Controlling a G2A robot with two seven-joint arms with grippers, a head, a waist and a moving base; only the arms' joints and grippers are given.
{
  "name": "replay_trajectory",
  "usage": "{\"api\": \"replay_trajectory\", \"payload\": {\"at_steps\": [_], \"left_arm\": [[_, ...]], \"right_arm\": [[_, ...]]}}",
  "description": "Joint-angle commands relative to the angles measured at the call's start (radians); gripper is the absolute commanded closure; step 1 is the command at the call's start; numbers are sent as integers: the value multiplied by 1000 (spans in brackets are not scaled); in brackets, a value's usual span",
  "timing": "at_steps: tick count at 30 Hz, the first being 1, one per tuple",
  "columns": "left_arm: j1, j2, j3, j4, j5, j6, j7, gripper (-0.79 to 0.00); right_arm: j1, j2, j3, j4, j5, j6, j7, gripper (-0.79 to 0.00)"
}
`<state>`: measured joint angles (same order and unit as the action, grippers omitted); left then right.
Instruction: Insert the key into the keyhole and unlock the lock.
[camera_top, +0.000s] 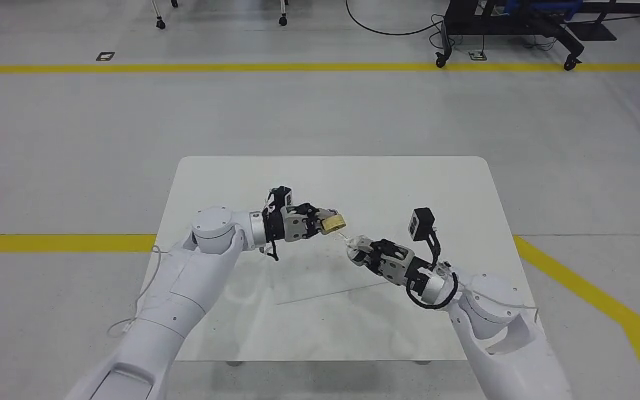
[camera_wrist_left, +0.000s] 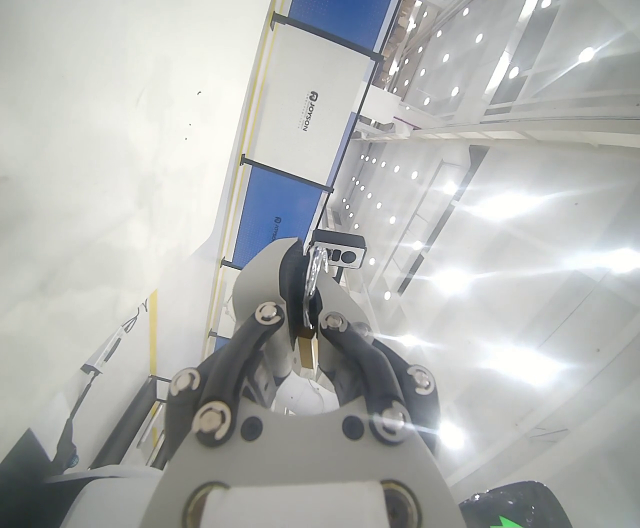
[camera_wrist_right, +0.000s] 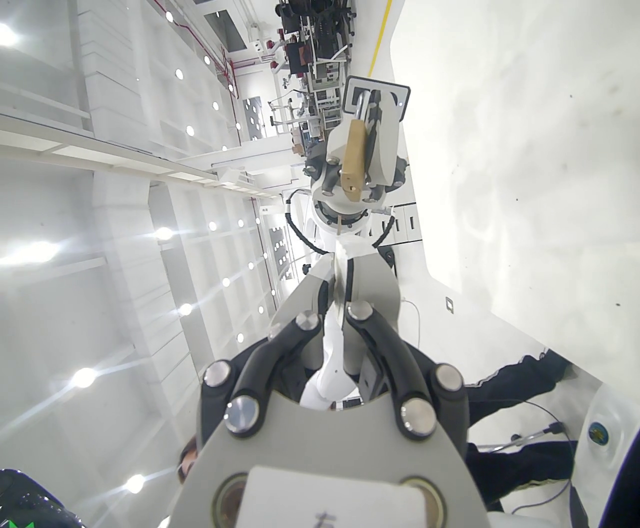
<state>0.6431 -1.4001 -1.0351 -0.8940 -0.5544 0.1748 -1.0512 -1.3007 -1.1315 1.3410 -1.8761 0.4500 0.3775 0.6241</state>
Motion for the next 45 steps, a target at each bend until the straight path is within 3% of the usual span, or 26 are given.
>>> {"api": "replay_trajectory", "payload": {"at_steps": [1,4,6,12,18,29,45], "left_arm": [[0,0,0,0,0,0,0,0],[43,-2,-35,-16,-70,28,142,0],[64,-3,-54,-33,-105,28,202,0],[93,-11,-47,-85,-116,5,297,0],[98,-18,-13,-134,-36,-61,377,0],[109,-16,1,-181,34,-44,377,0],[93,-15,-6,-157,46,-57,324,0]], "right_arm": [[0,0,0,0,0,0,0,0],[0,0,0,0,0,0,0,0],[-16,-3,2,-10,-2,-54,-52,0],[-85,-14,-12,-49,-30,-159,-238,0],[-93,-27,-80,-50,-95,-166,-370,0],[-73,-38,-103,-46,-105,-141,-419,0],[-52,-53,-110,-34,-44,-97,-426,0]]}}
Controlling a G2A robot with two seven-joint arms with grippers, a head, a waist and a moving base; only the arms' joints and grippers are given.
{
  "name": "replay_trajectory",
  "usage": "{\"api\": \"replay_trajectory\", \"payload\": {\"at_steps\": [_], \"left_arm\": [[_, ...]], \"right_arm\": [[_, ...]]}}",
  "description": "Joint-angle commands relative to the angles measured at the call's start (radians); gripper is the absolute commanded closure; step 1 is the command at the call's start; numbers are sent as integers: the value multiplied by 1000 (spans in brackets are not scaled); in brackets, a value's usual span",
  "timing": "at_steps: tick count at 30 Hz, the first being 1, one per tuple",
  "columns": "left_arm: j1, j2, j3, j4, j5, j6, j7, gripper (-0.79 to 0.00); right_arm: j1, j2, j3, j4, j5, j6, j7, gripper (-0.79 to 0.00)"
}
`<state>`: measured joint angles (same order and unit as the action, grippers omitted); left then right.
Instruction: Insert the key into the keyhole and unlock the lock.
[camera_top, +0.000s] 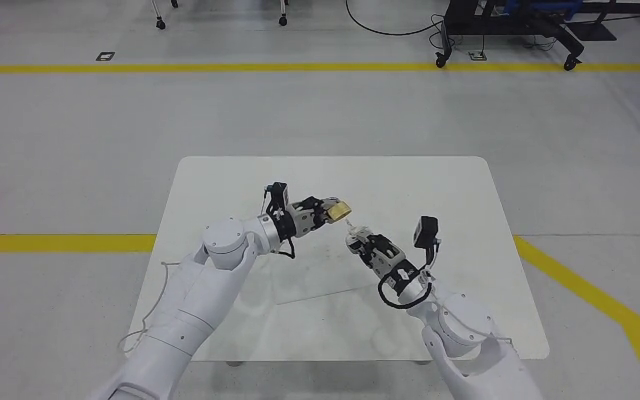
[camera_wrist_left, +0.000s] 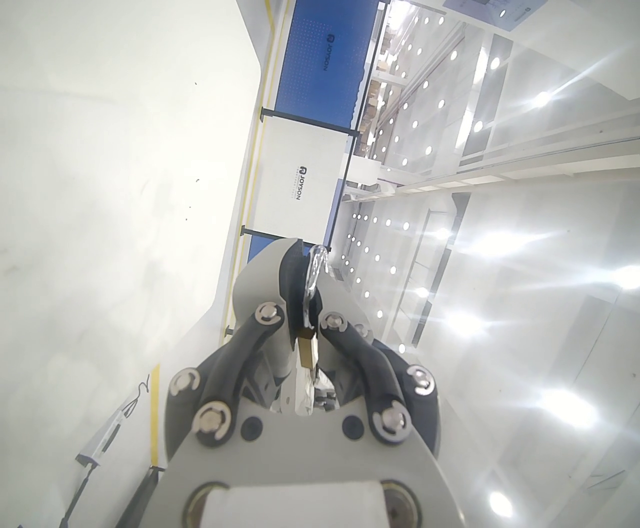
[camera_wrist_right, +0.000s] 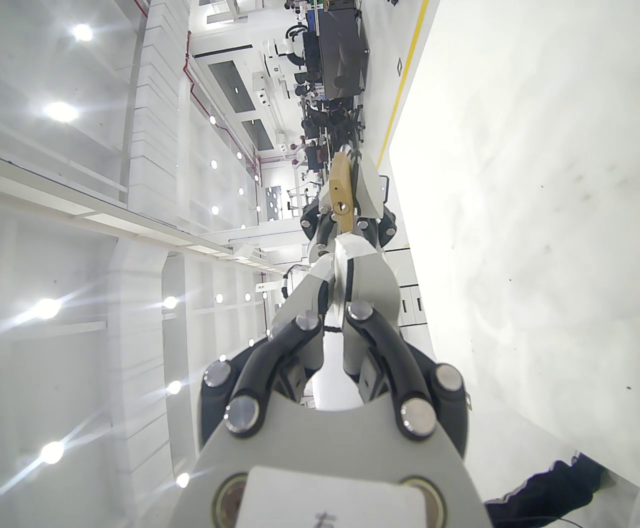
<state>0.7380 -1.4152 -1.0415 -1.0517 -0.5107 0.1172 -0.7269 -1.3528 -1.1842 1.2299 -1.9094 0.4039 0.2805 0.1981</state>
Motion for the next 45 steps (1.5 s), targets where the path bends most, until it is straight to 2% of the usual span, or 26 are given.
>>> {"api": "replay_trajectory", "payload": {"at_steps": [1,25,45], "left_arm": [[-4,-1,2,1,3,2,-2,0],[-37,-9,15,28,27,-18,-29,0],[-54,-14,7,51,19,-21,-35,0]], "right_arm": [[0,-1,1,-1,5,0,0,0],[43,-20,-2,25,20,27,-36,0],[54,-34,-19,23,-30,34,-83,0]]}}
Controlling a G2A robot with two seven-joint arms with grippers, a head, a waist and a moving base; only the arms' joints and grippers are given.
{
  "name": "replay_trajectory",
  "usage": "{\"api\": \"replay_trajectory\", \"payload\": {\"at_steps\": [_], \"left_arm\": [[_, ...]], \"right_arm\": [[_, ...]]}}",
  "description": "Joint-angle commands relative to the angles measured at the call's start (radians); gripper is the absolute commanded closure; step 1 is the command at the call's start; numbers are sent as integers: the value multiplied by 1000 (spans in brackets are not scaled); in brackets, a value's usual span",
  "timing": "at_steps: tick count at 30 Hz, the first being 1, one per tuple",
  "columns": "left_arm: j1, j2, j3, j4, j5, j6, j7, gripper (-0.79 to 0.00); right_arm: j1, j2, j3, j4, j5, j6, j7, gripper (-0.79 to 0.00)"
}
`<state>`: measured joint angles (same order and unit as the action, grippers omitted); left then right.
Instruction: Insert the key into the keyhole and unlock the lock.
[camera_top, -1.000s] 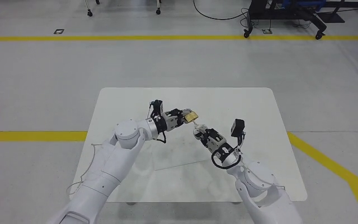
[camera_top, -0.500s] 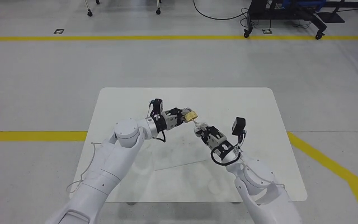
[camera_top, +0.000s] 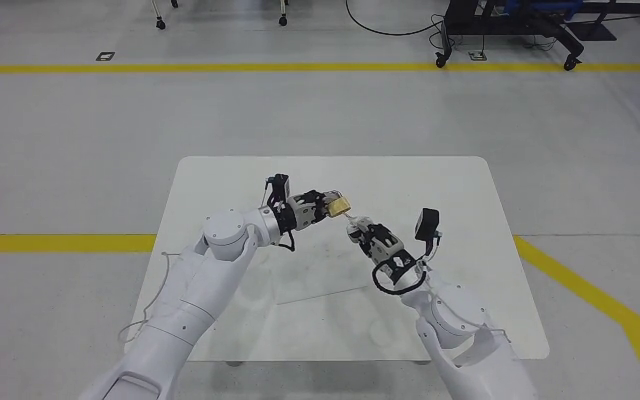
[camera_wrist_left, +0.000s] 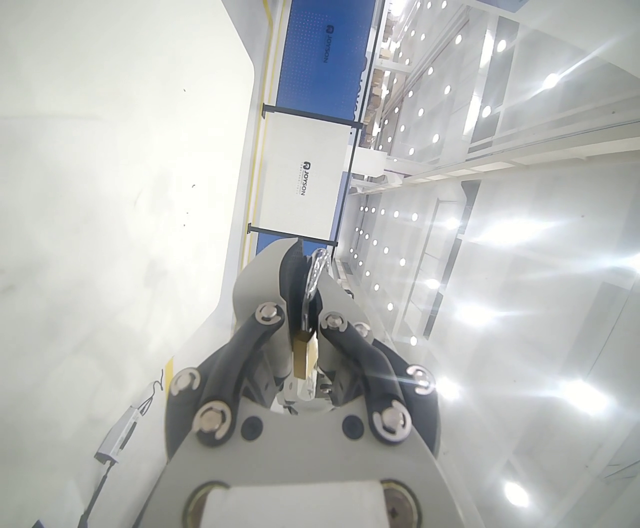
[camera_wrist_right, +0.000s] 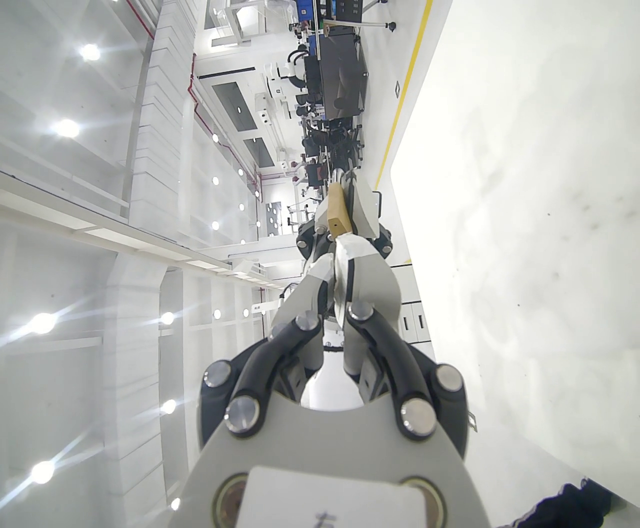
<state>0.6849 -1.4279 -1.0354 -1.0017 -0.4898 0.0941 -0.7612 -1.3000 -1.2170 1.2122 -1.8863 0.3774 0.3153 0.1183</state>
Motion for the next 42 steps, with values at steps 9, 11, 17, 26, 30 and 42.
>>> {"api": "replay_trajectory", "payload": {"at_steps": [9,11,17,26,30,42], "left_arm": [[-15,-6,1,18,-16,6,6,0],[-18,-8,1,21,-18,8,8,0],[-27,-10,5,25,-9,12,13,0],[-27,-12,8,19,2,19,20,0],[-24,-12,7,12,7,21,22,0],[-10,-8,1,-6,26,23,5,0]], "right_arm": [[11,-9,-22,1,-52,-2,-38,0],[13,-11,-27,0,-60,-2,-44,0],[20,-16,-42,-3,-87,5,-53,0],[22,-24,-62,-9,-127,7,-61,0],[22,-27,-64,-8,-139,7,-65,0],[23,-35,-46,-10,-109,25,-34,0]]}}
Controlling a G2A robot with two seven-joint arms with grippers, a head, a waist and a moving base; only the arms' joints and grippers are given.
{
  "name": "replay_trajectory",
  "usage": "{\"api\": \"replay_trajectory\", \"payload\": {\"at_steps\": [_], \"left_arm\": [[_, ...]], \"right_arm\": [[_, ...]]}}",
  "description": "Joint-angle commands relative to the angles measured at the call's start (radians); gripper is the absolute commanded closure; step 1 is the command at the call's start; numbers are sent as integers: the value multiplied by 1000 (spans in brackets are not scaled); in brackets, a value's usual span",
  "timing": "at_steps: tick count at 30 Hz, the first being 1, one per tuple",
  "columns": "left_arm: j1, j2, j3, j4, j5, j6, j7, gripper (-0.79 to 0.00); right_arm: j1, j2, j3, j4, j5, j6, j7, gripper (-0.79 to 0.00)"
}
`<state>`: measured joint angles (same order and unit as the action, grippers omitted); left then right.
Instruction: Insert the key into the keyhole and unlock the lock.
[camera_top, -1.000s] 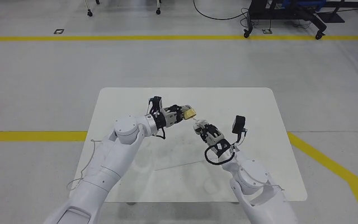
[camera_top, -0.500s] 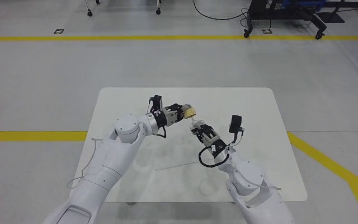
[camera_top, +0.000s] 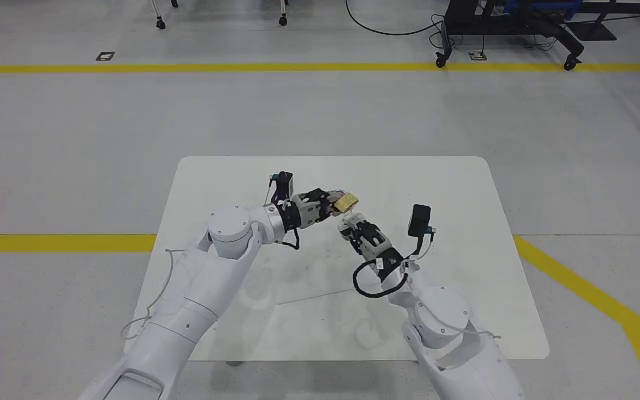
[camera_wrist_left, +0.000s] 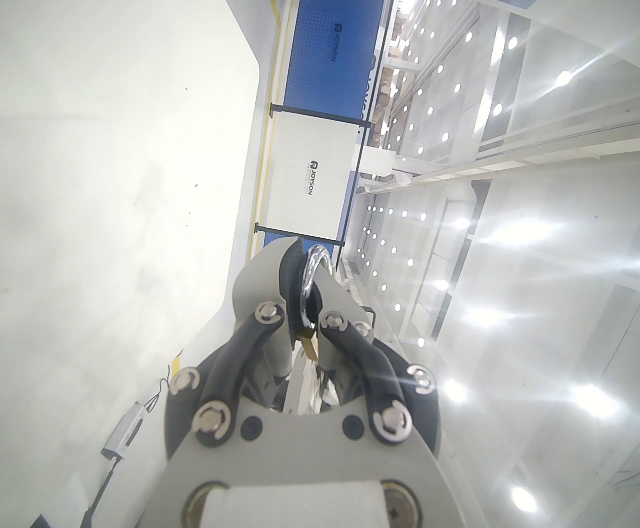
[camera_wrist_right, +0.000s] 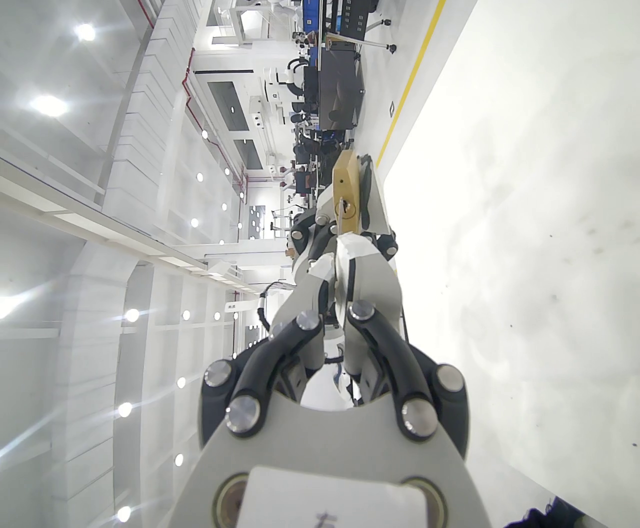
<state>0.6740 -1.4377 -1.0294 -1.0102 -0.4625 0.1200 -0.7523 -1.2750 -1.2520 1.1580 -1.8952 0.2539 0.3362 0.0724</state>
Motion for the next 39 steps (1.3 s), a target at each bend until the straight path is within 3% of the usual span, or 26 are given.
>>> {"api": "replay_trajectory", "payload": {"at_steps": [1,6,11,15,39], "left_arm": [[2,2,-8,4,-4,-4,-9,0],[7,14,-50,22,-27,-11,-69,0],[-16,27,-62,60,-47,55,-251,0],[-37,32,-50,78,-14,75,-299,0],[-30,38,4,45,45,75,-330,0]], "right_arm": [[-3,0,14,-2,19,7,18,0],[-25,12,91,-6,126,51,188,0],[-50,37,169,-23,91,76,391,0],[-67,49,197,-37,89,103,505,0],[-64,70,198,-34,95,135,581,0]]}}
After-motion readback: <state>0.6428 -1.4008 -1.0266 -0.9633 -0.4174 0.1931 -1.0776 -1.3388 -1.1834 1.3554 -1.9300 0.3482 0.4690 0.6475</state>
